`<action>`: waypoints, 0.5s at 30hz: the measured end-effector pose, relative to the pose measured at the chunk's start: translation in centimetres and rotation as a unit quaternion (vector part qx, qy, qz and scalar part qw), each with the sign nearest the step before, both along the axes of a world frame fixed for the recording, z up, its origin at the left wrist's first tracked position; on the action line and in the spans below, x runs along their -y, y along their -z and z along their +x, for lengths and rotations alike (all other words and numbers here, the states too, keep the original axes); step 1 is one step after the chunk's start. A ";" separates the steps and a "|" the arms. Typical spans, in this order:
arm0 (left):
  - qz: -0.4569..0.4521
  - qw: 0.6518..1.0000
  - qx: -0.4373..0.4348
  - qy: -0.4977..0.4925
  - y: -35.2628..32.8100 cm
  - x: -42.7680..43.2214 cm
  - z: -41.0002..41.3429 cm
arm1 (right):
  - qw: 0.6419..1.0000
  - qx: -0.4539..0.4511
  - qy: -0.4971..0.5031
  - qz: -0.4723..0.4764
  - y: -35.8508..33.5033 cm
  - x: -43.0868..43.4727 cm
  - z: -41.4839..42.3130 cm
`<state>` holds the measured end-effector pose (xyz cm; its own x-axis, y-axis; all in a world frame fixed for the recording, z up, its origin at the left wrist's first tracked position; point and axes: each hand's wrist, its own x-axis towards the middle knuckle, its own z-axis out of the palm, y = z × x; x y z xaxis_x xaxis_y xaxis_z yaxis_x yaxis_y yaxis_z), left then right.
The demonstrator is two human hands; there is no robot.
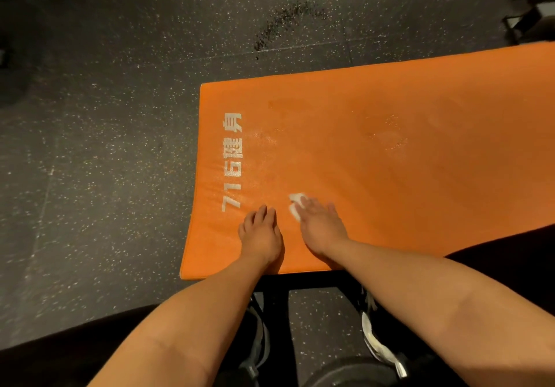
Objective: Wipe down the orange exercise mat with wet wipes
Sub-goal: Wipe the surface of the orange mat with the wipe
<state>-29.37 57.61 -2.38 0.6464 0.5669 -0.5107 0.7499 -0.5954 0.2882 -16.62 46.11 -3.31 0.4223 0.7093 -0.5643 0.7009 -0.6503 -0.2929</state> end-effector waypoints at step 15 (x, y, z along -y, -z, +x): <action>-0.005 0.999 -0.045 -0.011 0.0 -1.3 2.1 | 0.993 -0.006 0.105 -0.058 0.5 -1.1 3.2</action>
